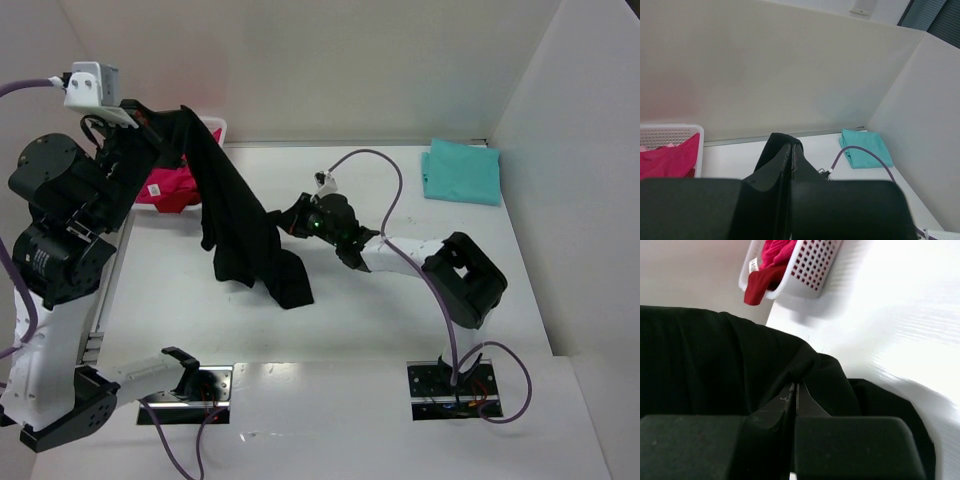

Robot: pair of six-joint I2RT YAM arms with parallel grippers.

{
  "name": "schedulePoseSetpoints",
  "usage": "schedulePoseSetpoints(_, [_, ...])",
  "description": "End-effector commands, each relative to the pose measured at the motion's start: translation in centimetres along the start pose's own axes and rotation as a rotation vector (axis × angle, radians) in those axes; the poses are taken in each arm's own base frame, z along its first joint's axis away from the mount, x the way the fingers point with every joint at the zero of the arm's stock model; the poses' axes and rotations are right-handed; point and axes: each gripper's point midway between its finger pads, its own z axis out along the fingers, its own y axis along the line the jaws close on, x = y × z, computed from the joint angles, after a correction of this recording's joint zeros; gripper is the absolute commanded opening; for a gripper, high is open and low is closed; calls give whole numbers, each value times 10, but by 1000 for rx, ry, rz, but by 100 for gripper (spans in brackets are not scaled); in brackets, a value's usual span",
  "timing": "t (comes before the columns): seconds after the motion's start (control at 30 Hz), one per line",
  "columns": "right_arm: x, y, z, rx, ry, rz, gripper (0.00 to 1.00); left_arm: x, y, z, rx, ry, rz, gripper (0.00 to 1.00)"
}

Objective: Fold and stack the t-shirts
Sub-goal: Flatten out the tshirt

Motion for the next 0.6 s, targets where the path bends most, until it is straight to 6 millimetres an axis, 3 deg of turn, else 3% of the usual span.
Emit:
schedulePoseSetpoints(0.0, [-35,26,-20,-18,-122,-56,0,-18,3,-11,-16,-72,-24,0])
schedulePoseSetpoints(0.03, [-56,38,-32,-12,-184,-69,0,-7,7,-6,-31,-47,-8,0])
schedulePoseSetpoints(0.07, [-62,33,-39,47,-180,-111,0,-5,12,-8,-57,-48,-7,0])
schedulePoseSetpoints(0.1, [-98,56,-53,43,-264,-165,0,7,17,-2,-75,-27,10,0])
schedulePoseSetpoints(0.13, [-118,48,-63,98,-279,-185,0,9,23,-2,-103,-34,22,0])
schedulePoseSetpoints(0.2, [-174,76,-94,76,-387,-232,0,30,33,5,-149,6,47,0])
schedulePoseSetpoints(0.23, [-195,79,-107,90,-423,-244,0,27,36,6,-166,-8,45,0])
schedulePoseSetpoints(0.27, [-226,63,-125,156,-466,-247,0,35,44,7,-205,8,62,0])
schedulePoseSetpoints(0.3, [-257,85,-151,123,-530,-274,0,38,46,9,-218,7,63,0])
schedulePoseSetpoints(0.37, [-303,93,-193,139,-607,-338,0,49,55,14,-261,13,69,0])
schedulePoseSetpoints(0.43, [-323,92,-213,181,-639,-381,0,54,62,18,-304,0,57,0])
schedulePoseSetpoints(0.47, [-335,101,-224,186,-664,-416,0,63,65,22,-316,7,61,0])
schedulePoseSetpoints(0.57, [-346,96,-237,243,-679,-431,0,81,67,35,-333,38,54,0])
